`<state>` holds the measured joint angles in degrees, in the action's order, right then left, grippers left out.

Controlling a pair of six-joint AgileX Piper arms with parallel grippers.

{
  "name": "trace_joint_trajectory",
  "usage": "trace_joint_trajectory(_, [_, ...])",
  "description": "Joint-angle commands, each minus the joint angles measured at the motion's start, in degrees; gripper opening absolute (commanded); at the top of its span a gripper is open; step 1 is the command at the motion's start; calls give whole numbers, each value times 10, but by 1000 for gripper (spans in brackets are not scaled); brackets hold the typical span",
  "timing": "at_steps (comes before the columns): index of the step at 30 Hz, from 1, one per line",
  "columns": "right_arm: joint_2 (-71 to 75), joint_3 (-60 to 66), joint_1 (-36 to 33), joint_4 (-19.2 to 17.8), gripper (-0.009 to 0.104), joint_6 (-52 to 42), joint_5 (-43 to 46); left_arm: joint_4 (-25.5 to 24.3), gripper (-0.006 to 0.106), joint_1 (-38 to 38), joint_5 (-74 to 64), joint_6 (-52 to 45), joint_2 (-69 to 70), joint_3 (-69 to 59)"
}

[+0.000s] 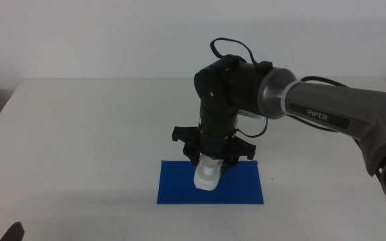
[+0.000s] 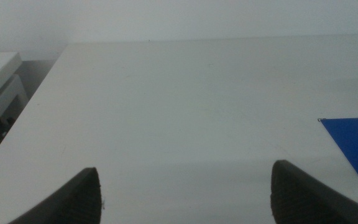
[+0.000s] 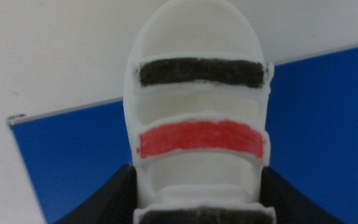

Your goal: Use one arm to grab the shoe from the table and place it on the mat.

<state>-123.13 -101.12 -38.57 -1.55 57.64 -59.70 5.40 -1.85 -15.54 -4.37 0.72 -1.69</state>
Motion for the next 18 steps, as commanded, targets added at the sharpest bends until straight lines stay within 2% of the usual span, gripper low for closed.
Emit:
trace_joint_trajectory(1, [37,-21,1,-20,-4,-16,-12,4,94,-3,46,3,8,-4])
trace_joint_trajectory(5, [37,-21,1,-25,-4,-170,-17,4,94,-3,46,3,8,-4])
trace_joint_trajectory(12, [37,-21,0,-21,-4,-609,-17,4,94,-3,46,3,8,-4])
trace_joint_trajectory(18, [37,-21,0,-5,-4,-935,-22,4,94,-3,46,3,8,-4])
